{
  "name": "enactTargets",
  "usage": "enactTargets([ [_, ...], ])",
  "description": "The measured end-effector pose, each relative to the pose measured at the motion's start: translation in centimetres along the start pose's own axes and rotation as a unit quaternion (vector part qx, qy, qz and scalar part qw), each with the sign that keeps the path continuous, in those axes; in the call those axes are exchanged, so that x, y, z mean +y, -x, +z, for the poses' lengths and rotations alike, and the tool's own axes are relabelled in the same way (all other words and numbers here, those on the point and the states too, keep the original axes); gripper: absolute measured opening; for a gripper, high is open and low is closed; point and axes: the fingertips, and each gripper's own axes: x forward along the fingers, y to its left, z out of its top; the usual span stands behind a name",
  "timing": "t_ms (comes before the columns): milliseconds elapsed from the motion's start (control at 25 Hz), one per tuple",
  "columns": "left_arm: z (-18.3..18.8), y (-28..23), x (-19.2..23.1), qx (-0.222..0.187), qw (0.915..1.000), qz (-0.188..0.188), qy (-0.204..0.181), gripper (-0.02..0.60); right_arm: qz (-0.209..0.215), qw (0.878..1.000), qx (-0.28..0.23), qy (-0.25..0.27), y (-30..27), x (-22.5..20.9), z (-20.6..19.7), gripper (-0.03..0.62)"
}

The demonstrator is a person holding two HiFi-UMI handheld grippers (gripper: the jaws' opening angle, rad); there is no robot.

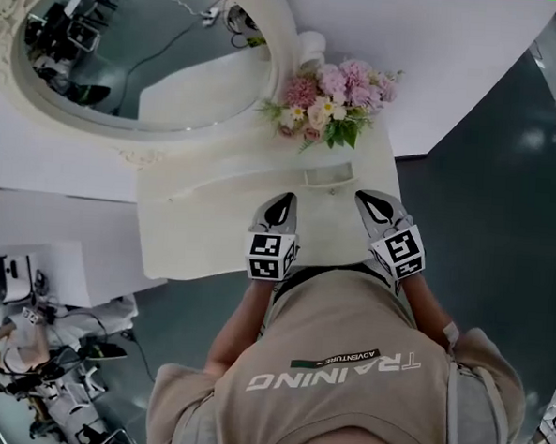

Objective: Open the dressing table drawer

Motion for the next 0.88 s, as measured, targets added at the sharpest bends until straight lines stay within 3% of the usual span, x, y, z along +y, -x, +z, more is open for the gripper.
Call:
enactTargets([
  [400, 7.9, 2.7, 2.5, -0.102, 0.9947, -0.007, -0.008, 0.018, 0.008, 0.995, -0.093, -0.033, 0.0, 0.8, 9.0, 0.002],
  [640, 10.6, 4.6, 3.6, -0.138, 0.9904, -0.003, 0.002, 0.018, -0.001, 0.990, -0.141, -0.010, 0.7, 1.2, 13.9, 0.002],
  [880, 13.8, 6.5, 4.9, -0.175, 0.9845, 0.014, -0.009, 0.018, -0.018, 0.989, -0.138, 0.058, 0.5, 1.1, 16.0, 0.002],
])
